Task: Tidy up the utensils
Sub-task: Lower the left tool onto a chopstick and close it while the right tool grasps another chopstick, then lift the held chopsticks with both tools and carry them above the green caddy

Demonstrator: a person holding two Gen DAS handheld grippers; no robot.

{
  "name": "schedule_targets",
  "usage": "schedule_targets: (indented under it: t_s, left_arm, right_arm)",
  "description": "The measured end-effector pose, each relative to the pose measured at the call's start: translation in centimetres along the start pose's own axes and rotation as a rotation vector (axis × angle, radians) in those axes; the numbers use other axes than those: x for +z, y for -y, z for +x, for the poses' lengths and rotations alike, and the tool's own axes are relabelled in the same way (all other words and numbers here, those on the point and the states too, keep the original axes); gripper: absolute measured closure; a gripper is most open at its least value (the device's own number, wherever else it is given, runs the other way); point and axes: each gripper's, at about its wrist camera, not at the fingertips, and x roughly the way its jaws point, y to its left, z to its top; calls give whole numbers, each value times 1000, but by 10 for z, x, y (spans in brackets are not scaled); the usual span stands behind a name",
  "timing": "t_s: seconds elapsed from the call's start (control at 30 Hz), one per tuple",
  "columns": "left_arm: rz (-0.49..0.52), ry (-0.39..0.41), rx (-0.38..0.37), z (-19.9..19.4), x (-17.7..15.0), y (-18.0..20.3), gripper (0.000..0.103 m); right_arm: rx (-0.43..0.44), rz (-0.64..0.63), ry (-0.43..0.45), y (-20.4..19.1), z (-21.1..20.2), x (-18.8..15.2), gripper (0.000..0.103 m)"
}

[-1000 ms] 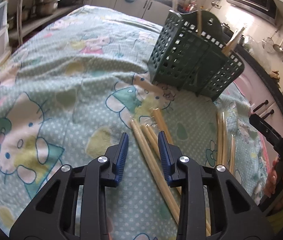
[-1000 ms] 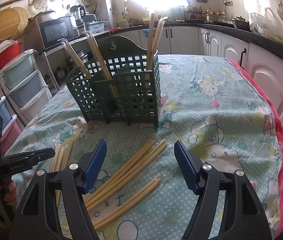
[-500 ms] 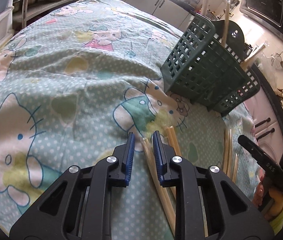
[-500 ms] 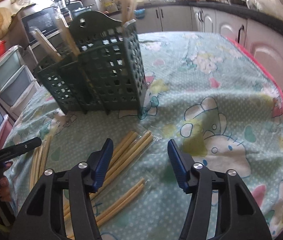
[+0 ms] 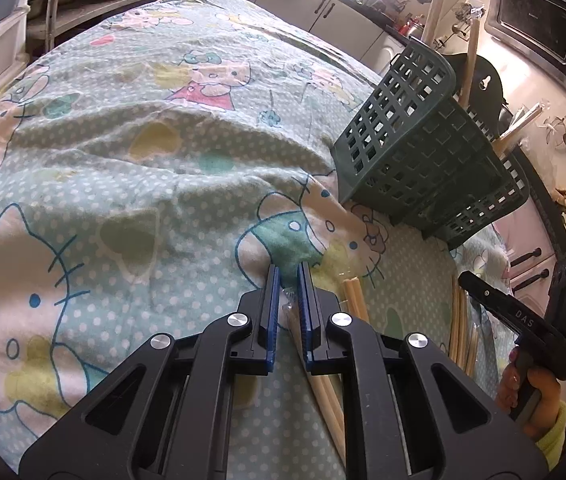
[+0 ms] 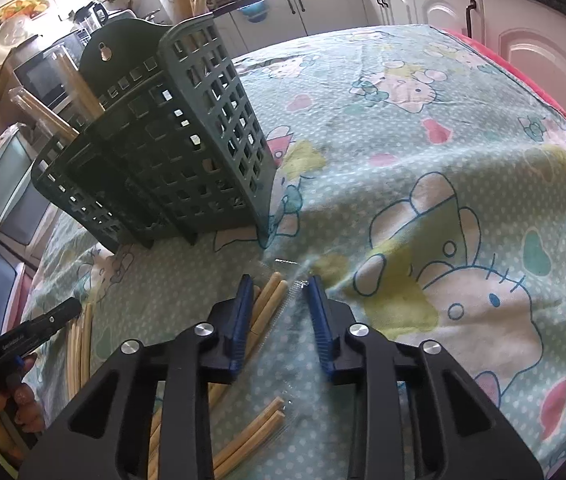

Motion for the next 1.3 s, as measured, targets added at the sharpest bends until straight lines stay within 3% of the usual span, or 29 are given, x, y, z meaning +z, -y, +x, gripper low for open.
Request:
schedule_targets:
  t_s: [0.53, 0.73, 0.97, 1.03, 1.1, 1.3]
  left_arm:
    - [-11, 12, -11, -1, 5, -4, 101]
    - [-15, 36, -25, -14, 5, -4, 101]
    - [-3, 64, -43, -28, 8, 1, 101]
    - [2, 72, -48, -31, 10, 3, 101]
    - [8, 85, -55, -37, 13, 6, 101]
    - [41, 123, -75, -52, 24, 21, 101]
  right_arm:
    - [29, 72, 59, 16, -12, 2, 102]
    - [38, 77, 53, 21, -16, 1, 102]
    - [70, 39, 27, 9, -13, -1, 101]
    - [70, 25, 25, 5, -13, -1, 96]
    - [72, 11, 23, 2, -13, -1, 77]
    - [100, -13, 17, -7, -14, -2, 75]
